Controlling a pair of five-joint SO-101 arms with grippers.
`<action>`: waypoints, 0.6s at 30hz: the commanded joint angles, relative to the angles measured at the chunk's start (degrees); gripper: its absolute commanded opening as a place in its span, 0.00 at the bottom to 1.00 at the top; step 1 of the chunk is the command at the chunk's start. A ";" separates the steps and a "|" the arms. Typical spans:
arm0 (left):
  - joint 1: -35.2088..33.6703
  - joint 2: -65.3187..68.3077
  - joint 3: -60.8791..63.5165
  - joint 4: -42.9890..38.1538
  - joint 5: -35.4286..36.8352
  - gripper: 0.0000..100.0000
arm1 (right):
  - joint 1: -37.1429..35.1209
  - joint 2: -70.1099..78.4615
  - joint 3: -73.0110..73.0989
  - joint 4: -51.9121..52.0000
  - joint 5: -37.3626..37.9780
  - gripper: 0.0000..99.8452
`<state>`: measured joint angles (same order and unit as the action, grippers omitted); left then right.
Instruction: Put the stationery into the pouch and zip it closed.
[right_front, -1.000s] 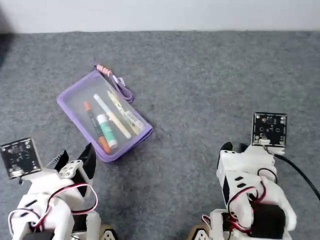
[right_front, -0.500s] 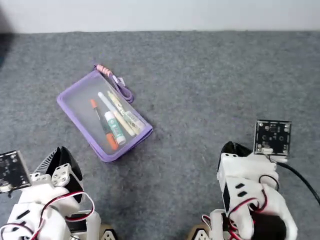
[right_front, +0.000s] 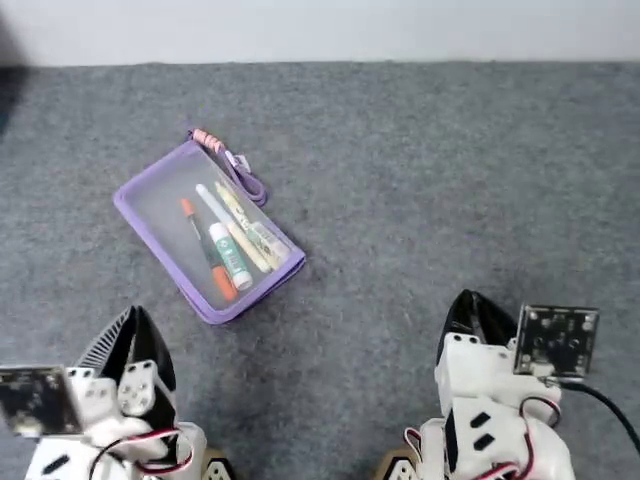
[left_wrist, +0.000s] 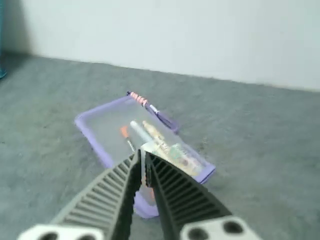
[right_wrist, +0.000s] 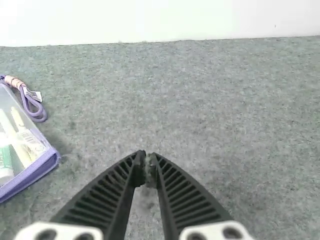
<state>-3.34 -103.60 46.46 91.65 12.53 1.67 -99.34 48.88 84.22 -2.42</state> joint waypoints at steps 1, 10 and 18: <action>-1.14 -0.18 3.30 -2.99 -2.73 0.01 | 0.40 -0.48 2.11 0.31 -0.44 0.01; 2.46 -0.09 20.44 -13.71 -8.62 0.01 | 0.75 -0.57 12.57 -4.35 -0.18 0.01; 2.37 -0.18 35.56 -21.98 -13.89 0.01 | 0.75 -0.57 26.37 -10.68 -0.35 0.01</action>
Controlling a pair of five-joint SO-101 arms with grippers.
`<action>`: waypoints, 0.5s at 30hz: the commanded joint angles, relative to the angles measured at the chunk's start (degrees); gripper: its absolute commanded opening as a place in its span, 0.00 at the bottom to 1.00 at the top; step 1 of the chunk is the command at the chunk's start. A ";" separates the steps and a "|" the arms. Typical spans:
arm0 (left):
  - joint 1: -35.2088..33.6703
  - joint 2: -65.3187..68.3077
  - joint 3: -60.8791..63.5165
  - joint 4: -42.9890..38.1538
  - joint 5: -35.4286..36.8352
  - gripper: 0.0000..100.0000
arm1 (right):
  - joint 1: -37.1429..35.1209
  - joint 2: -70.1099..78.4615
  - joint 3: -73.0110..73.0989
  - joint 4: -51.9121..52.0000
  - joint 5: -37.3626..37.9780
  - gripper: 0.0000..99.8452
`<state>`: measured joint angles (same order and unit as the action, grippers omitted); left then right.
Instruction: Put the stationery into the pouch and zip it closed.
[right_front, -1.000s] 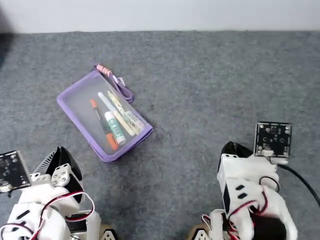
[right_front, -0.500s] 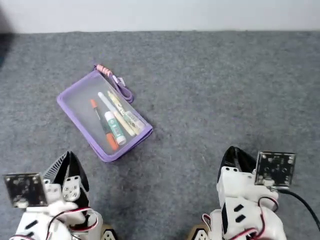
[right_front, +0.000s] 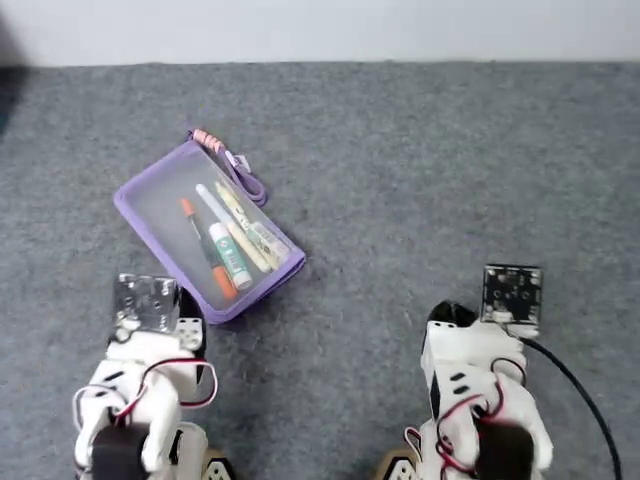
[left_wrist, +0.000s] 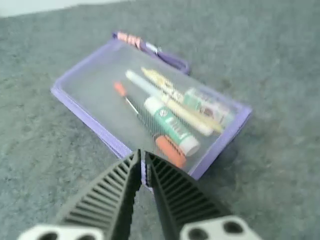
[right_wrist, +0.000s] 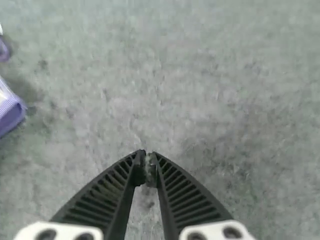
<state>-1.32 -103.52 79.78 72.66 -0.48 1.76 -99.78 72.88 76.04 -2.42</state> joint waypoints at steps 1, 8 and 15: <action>0.35 -0.26 3.65 -3.60 -0.88 0.01 | 0.66 -0.13 3.87 -2.86 -0.35 0.01; 0.44 -0.26 10.42 -3.87 -0.88 0.01 | 0.66 -0.13 12.92 -2.68 -0.26 0.01; 0.18 -0.18 16.66 -3.52 -0.88 0.01 | 0.75 -0.13 16.88 -2.77 -0.18 0.01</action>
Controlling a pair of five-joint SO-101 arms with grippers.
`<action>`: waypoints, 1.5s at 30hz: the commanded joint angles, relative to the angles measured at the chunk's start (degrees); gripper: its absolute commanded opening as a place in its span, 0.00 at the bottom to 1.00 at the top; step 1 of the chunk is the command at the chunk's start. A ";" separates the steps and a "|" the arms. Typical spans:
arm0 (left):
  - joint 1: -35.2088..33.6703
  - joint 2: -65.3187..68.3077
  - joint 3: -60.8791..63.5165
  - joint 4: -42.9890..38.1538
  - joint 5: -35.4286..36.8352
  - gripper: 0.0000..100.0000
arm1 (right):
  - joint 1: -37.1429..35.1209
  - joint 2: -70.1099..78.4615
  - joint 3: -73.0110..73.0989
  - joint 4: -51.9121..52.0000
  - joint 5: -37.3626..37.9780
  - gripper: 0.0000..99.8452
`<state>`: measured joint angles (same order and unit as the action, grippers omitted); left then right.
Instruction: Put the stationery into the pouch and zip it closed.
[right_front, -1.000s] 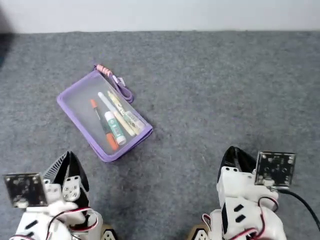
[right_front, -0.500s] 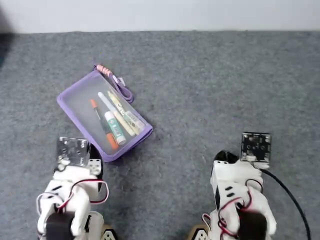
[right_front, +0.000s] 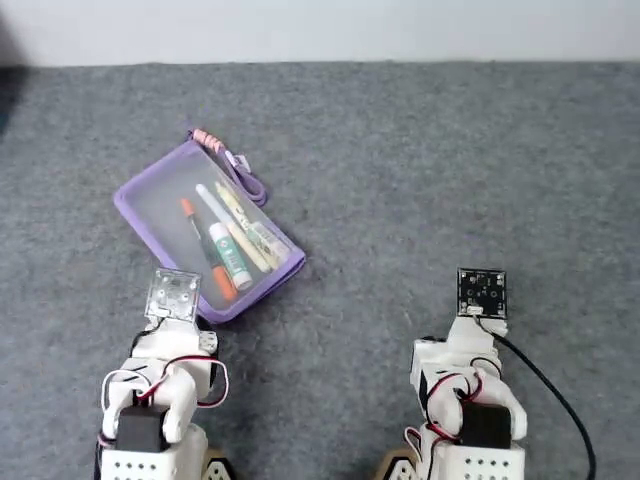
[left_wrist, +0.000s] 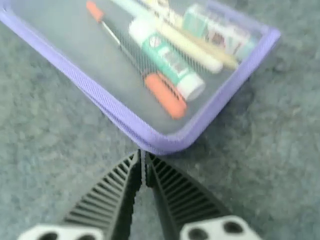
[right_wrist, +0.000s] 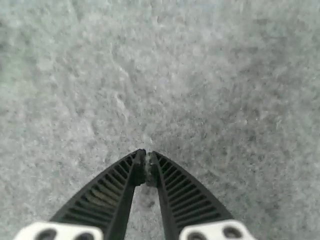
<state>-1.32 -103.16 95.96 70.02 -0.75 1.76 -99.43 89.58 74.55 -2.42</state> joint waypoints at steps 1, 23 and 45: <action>0.26 -0.53 0.57 -0.79 -0.62 0.01 | 0.75 -0.48 0.70 -1.27 -0.18 0.01; 0.00 -0.53 0.40 1.85 -0.53 0.01 | 0.75 -3.74 6.86 0.13 6.51 0.01; -0.70 -0.53 0.40 1.85 1.85 0.01 | 5.05 -4.26 6.86 0.40 6.51 0.01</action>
